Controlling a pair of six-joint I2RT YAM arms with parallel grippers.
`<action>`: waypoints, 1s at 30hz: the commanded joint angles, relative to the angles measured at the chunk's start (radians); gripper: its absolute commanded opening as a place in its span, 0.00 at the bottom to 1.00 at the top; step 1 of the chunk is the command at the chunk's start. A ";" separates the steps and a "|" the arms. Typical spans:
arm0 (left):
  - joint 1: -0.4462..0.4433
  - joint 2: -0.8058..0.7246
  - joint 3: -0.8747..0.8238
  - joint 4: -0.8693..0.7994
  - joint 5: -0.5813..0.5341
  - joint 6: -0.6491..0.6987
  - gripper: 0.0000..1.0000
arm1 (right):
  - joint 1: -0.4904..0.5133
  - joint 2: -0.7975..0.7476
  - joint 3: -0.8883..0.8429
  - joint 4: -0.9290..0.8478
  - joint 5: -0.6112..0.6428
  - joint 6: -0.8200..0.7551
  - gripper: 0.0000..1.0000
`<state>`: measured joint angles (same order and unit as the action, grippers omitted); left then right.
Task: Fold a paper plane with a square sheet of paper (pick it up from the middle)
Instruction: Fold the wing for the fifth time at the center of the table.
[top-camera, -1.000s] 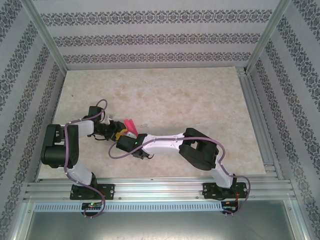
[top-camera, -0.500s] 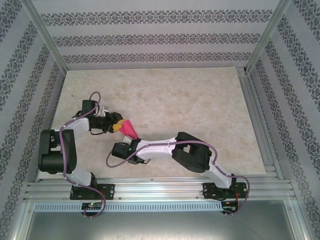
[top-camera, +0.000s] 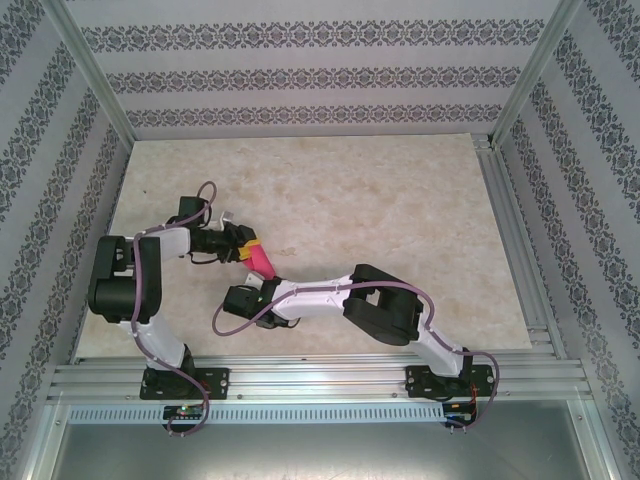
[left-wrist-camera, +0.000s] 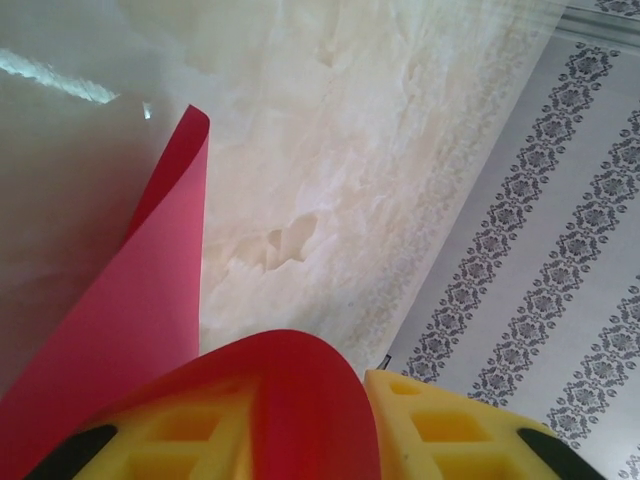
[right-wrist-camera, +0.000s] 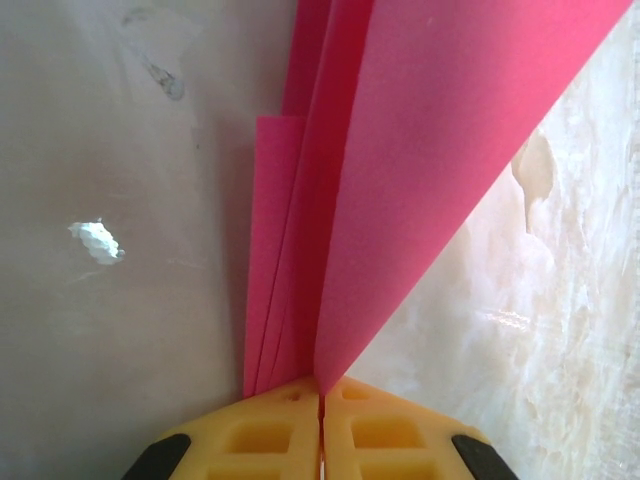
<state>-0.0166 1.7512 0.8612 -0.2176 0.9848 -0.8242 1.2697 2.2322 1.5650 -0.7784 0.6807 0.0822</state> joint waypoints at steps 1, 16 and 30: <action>-0.022 0.017 0.037 0.005 0.012 -0.008 0.28 | 0.003 0.043 -0.017 0.033 -0.026 -0.012 0.08; -0.041 -0.128 0.107 -0.205 -0.131 0.090 0.35 | -0.001 0.043 -0.032 0.040 -0.047 -0.003 0.09; -0.105 -0.061 0.198 -0.241 -0.063 0.131 0.35 | -0.001 0.044 -0.035 0.042 -0.048 -0.004 0.09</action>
<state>-0.0841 1.6146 1.0428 -0.4358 0.8520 -0.7368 1.2697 2.2322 1.5574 -0.7628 0.6872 0.0784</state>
